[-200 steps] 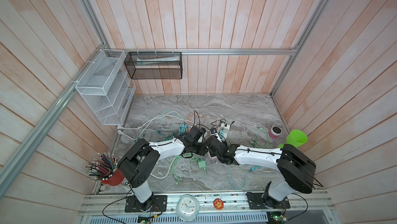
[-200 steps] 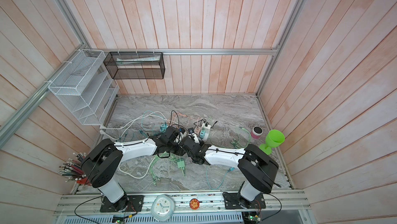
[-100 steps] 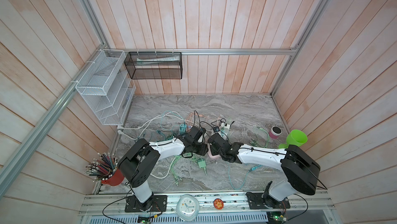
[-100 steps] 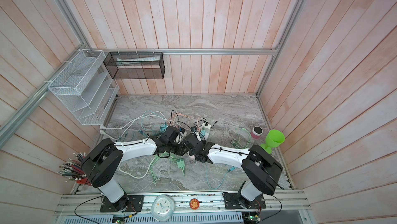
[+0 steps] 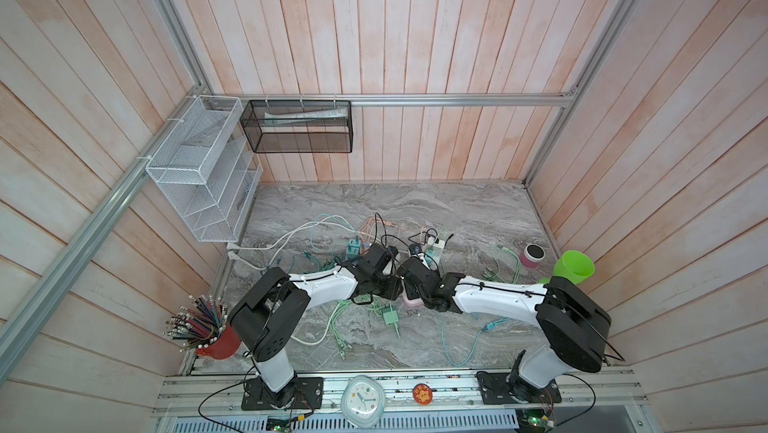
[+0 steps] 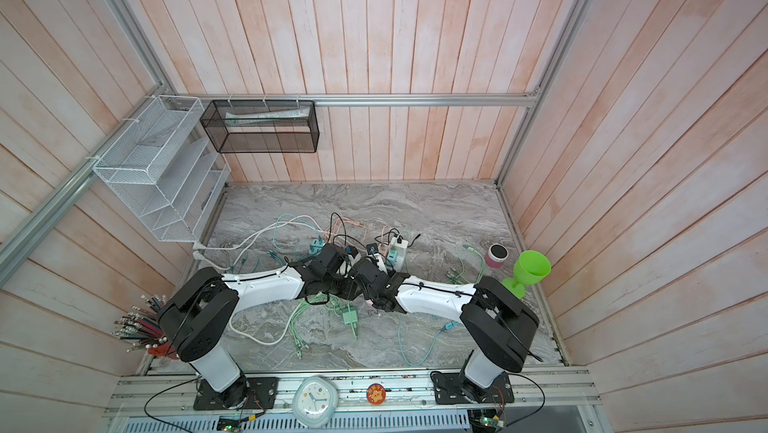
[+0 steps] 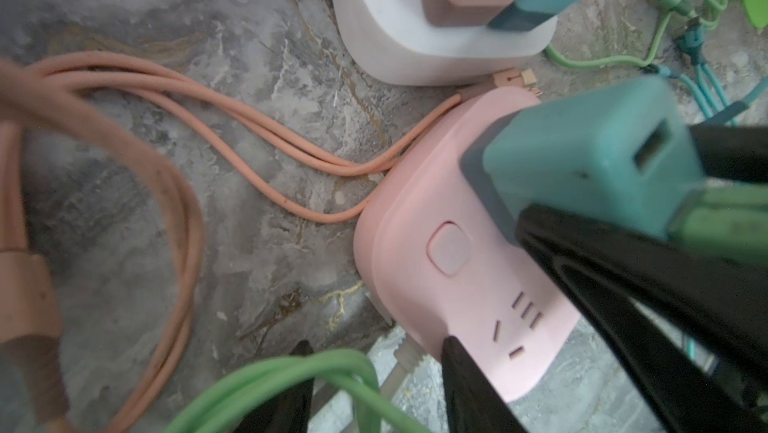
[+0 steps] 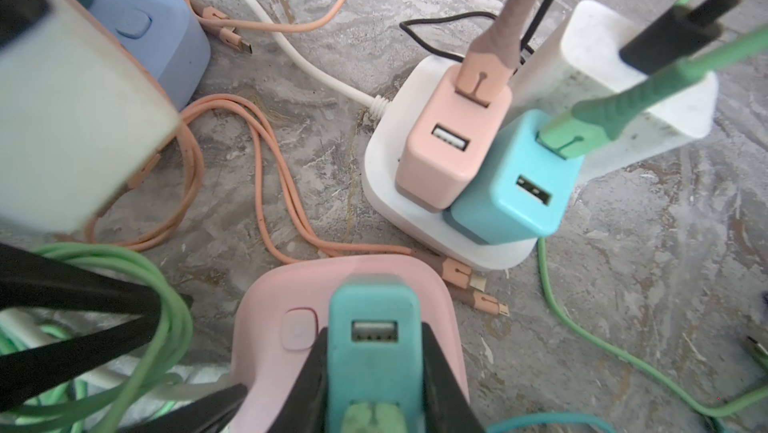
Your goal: Pull the plug off the socket
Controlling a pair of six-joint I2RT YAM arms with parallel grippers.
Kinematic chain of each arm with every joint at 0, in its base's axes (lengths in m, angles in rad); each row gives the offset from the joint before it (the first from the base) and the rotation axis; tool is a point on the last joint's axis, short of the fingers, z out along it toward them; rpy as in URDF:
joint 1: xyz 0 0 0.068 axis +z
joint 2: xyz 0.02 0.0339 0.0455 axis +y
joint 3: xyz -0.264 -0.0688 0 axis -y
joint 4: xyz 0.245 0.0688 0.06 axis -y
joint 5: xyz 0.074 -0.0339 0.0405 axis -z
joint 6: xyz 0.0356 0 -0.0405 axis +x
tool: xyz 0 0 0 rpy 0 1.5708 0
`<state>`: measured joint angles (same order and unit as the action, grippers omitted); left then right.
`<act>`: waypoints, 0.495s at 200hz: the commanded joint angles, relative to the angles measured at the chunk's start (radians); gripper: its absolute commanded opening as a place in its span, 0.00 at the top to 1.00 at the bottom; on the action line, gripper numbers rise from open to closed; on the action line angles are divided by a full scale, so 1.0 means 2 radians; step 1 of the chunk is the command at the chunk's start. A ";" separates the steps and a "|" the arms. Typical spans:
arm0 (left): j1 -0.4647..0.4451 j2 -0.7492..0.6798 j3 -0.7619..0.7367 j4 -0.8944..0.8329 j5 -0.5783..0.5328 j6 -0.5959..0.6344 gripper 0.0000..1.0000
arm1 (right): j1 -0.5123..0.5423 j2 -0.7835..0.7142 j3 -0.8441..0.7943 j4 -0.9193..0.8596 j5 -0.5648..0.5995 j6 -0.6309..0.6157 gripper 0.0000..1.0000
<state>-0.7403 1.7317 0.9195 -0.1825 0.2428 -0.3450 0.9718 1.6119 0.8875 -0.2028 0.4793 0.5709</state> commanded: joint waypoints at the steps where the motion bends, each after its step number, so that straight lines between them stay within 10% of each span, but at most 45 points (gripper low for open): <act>1: -0.014 0.047 -0.021 -0.020 -0.001 0.003 0.48 | 0.021 0.025 0.002 0.048 -0.099 0.035 1.00; 99: -0.024 0.060 -0.004 -0.024 -0.005 0.002 0.48 | 0.038 0.083 0.059 0.042 -0.121 0.009 1.00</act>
<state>-0.7403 1.7485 0.9421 -0.1905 0.2253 -0.3450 0.9749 1.6791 0.9661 -0.2493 0.5167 0.5526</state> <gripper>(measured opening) 0.518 0.260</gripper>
